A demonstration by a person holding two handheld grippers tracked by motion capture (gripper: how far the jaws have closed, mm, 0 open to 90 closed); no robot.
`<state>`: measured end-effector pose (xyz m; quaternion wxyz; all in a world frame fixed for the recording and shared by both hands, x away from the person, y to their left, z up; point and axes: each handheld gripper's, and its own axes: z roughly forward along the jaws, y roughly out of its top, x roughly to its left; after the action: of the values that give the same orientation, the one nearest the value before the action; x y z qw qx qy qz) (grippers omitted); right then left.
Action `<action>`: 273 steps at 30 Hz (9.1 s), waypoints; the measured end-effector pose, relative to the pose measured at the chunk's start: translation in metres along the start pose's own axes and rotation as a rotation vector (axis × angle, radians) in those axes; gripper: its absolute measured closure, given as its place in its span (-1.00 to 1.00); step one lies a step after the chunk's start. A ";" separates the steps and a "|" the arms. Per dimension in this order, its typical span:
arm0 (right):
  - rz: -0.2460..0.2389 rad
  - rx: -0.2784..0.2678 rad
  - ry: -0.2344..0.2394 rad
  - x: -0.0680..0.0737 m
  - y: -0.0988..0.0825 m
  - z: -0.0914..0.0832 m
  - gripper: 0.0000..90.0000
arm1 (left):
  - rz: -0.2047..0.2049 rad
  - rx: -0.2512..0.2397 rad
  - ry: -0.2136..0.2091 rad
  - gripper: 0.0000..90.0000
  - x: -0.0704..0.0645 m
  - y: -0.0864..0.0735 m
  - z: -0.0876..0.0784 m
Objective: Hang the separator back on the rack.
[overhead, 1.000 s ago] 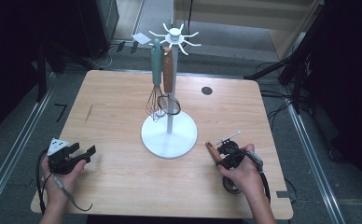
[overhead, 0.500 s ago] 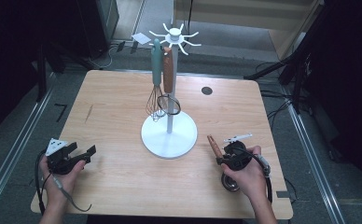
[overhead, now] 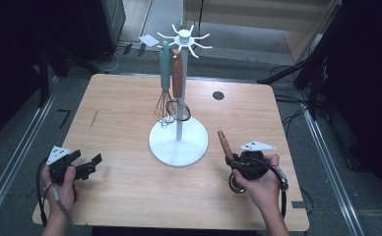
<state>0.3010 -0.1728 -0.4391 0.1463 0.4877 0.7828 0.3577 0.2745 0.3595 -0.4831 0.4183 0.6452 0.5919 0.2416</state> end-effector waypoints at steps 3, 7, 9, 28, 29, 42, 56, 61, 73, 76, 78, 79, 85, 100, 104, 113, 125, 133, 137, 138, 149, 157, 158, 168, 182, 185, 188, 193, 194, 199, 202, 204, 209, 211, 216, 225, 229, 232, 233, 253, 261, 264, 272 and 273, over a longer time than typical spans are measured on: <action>-0.004 -0.064 0.007 0.003 0.001 -0.005 0.57 | 0.006 0.004 -0.001 -0.68 -0.001 0.000 0.000; -0.013 -0.134 0.022 0.008 0.003 -0.011 0.57 | 0.004 0.005 -0.002 -0.68 -0.001 0.000 0.000; -0.019 -0.162 0.024 0.011 0.004 -0.014 0.57 | 0.008 0.006 0.003 -0.68 -0.001 0.000 0.000; -0.058 -0.331 0.045 0.030 0.019 -0.033 0.57 | 0.084 -0.015 0.046 -0.69 -0.011 -0.003 -0.001; -0.058 -0.335 0.047 0.031 0.020 -0.034 0.57 | 0.081 -0.015 0.047 -0.68 -0.011 -0.003 -0.001; -0.072 -0.426 0.068 0.044 0.037 -0.044 0.57 | 0.079 -0.014 0.053 -0.68 -0.011 -0.003 -0.001; -0.100 -0.485 0.081 0.056 0.057 -0.053 0.57 | 0.079 -0.012 0.054 -0.68 -0.011 -0.003 -0.001; -0.098 -0.508 0.097 0.059 0.063 -0.055 0.57 | 0.080 -0.013 0.054 -0.69 -0.011 -0.003 -0.001; -0.118 -0.558 0.102 0.067 0.074 -0.062 0.57 | 0.081 -0.013 0.053 -0.68 -0.011 -0.003 -0.001; -0.121 -0.563 0.105 0.069 0.076 -0.063 0.57 | 0.079 -0.015 0.053 -0.68 -0.011 -0.003 -0.001; -0.123 -0.567 0.103 0.069 0.077 -0.064 0.57 | 0.081 -0.016 0.054 -0.68 -0.011 -0.003 -0.001; -0.124 -0.572 0.105 0.069 0.078 -0.065 0.57 | 0.081 -0.016 0.053 -0.68 -0.011 -0.003 -0.001; -0.123 -0.592 0.110 0.071 0.083 -0.068 0.57 | 0.083 -0.013 0.054 -0.68 -0.011 -0.003 -0.001; -0.140 -0.628 0.118 0.079 0.100 -0.075 0.57 | 0.088 -0.015 0.057 -0.69 -0.012 -0.004 -0.001; -0.146 -0.638 0.111 0.079 0.103 -0.078 0.57 | 0.087 -0.015 0.057 -0.69 -0.012 -0.004 -0.001; -0.151 -0.659 0.106 0.079 0.109 -0.085 0.57 | 0.089 -0.016 0.059 -0.69 -0.012 -0.004 -0.001; -0.150 -0.684 0.102 0.080 0.117 -0.092 0.57 | 0.094 -0.013 0.061 -0.69 -0.012 -0.004 -0.001; -0.160 -0.706 0.098 0.083 0.123 -0.097 0.57 | 0.094 -0.014 0.060 -0.69 -0.012 -0.004 -0.001; -0.163 -0.714 0.100 0.085 0.126 -0.099 0.57 | 0.095 -0.014 0.061 -0.69 -0.012 -0.004 -0.001; -0.165 -0.715 0.100 0.085 0.126 -0.099 0.57 | 0.095 -0.013 0.062 -0.69 -0.012 -0.004 -0.001; -0.170 -0.724 0.100 0.089 0.133 -0.102 0.57 | 0.095 -0.012 0.061 -0.69 -0.012 -0.004 -0.001; -0.168 -0.722 0.101 0.091 0.137 -0.101 0.56 | 0.094 -0.009 0.060 -0.69 -0.013 -0.003 -0.001; -0.168 -0.721 0.102 0.091 0.137 -0.101 0.57 | 0.093 -0.009 0.059 -0.69 -0.013 -0.003 -0.001; -0.163 -0.714 0.098 0.092 0.140 -0.097 0.56 | 0.094 -0.008 0.058 -0.69 -0.013 -0.003 -0.001; -0.160 -0.705 0.094 0.093 0.144 -0.089 0.56 | 0.093 -0.009 0.057 -0.69 -0.013 -0.004 -0.001; -0.148 -0.704 0.113 0.093 0.143 -0.088 0.54 | 0.093 -0.008 0.057 -0.69 -0.013 -0.003 -0.001; -0.152 -0.703 0.116 0.094 0.142 -0.087 0.27 | 0.093 -0.008 0.056 -0.69 -0.013 -0.003 -0.001; -0.133 -0.706 0.089 0.092 0.137 -0.085 0.06 | 0.091 -0.011 0.057 -0.69 -0.013 -0.003 0.000; -0.129 -0.707 0.086 0.090 0.135 -0.084 0.02 | 0.092 -0.009 0.057 -0.69 -0.013 -0.003 0.000; -0.110 -0.695 0.068 0.084 0.125 -0.078 -0.22 | 0.093 -0.011 0.056 -0.69 -0.013 -0.003 0.000; -0.090 -0.688 0.075 0.080 0.119 -0.076 -0.32 | 0.098 -0.007 0.055 -0.69 -0.013 -0.003 0.001; -0.089 -0.682 0.070 0.077 0.115 -0.074 -0.36 | 0.101 -0.002 0.059 -0.69 -0.014 -0.003 0.001; -0.086 -0.676 0.060 0.070 0.104 -0.072 -0.37 | 0.111 0.006 0.064 -0.69 -0.015 -0.002 0.002; -0.079 -0.676 0.054 0.067 0.099 -0.070 -0.38 | 0.106 0.001 0.062 -0.69 -0.015 -0.003 0.002; -0.057 -0.657 0.036 0.058 0.085 -0.062 -0.38 | 0.108 0.002 0.064 -0.69 -0.015 -0.003 0.002; -0.024 -0.623 -0.006 0.040 0.061 -0.047 -0.40 | 0.112 0.006 0.073 -0.69 -0.016 -0.003 0.003; -0.009 -0.619 -0.021 0.036 0.049 -0.039 -0.40 | 0.125 0.009 0.075 -0.69 -0.017 -0.003 0.003; 0.004 -0.606 -0.027 0.033 0.042 -0.033 -0.40 | 0.123 0.009 0.077 -0.69 -0.016 -0.003 0.003; 0.010 -0.596 -0.029 0.032 0.039 -0.031 -0.40 | 0.123 0.009 0.076 -0.69 -0.016 -0.002 0.003; 0.051 -0.486 -0.092 0.005 -0.016 -0.005 -0.38 | 0.127 0.016 0.082 -0.70 -0.017 -0.002 0.004; 0.080 -0.458 -0.114 -0.010 -0.033 -0.004 -0.39 | 0.125 0.016 0.080 -0.69 -0.017 -0.002 0.003; 0.082 -0.447 -0.128 -0.016 -0.039 -0.005 -0.40 | 0.123 0.017 0.081 -0.70 -0.017 -0.002 0.003; 0.112 -0.430 -0.179 -0.038 -0.057 -0.011 -0.40 | 0.123 0.017 0.082 -0.70 -0.017 -0.002 0.003; 0.118 -0.424 -0.190 -0.042 -0.059 -0.012 -0.39 | 0.123 0.017 0.083 -0.70 -0.017 -0.002 0.003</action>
<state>0.2753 -0.2304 -0.4776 0.2974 0.5225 0.6431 0.4744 0.2727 0.3423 -0.4835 0.3724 0.6733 0.5701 0.2881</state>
